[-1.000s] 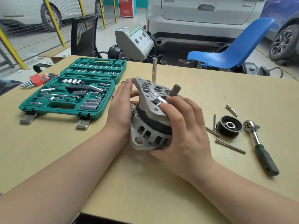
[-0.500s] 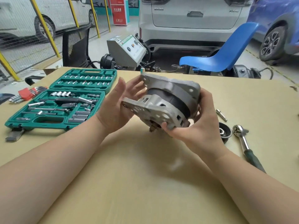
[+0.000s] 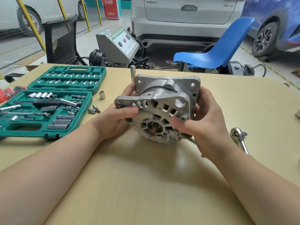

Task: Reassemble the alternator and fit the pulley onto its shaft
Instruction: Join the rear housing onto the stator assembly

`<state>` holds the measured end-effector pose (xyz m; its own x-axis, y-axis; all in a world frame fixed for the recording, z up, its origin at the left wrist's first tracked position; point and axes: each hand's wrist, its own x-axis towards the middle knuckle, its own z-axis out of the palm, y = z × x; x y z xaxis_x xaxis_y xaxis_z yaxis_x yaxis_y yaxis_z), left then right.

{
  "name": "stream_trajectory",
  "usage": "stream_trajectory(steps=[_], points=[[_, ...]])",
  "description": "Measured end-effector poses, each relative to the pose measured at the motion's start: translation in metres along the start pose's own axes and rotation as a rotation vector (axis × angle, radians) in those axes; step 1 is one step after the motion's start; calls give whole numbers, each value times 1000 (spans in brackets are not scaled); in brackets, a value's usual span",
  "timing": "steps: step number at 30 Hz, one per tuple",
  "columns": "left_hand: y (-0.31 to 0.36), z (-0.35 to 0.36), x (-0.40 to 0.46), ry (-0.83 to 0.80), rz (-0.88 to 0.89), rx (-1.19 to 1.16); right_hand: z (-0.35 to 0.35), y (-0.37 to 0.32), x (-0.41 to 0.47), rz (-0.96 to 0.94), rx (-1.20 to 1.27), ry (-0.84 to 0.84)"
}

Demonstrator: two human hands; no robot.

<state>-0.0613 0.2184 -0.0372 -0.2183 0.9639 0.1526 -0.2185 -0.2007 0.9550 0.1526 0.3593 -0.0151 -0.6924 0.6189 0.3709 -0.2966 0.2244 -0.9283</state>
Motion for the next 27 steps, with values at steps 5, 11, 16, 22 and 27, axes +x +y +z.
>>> stream_trajectory(steps=[5, 11, 16, 22, 27], points=[[15, 17, -5, 153, 45, 77, -2, -3, -3, 86, 118, -20], [55, 43, -25, 150, -68, 130, 0, -21, -5, 203, 163, -40], [66, 63, -45, 327, -196, 112, 6, -24, -22, 387, 171, -104], [68, 70, -63, 448, -357, 85, 10, -17, -26, 546, 160, -247], [71, 71, -62, 479, -408, 104, 7, -15, -23, 572, 140, -271]])
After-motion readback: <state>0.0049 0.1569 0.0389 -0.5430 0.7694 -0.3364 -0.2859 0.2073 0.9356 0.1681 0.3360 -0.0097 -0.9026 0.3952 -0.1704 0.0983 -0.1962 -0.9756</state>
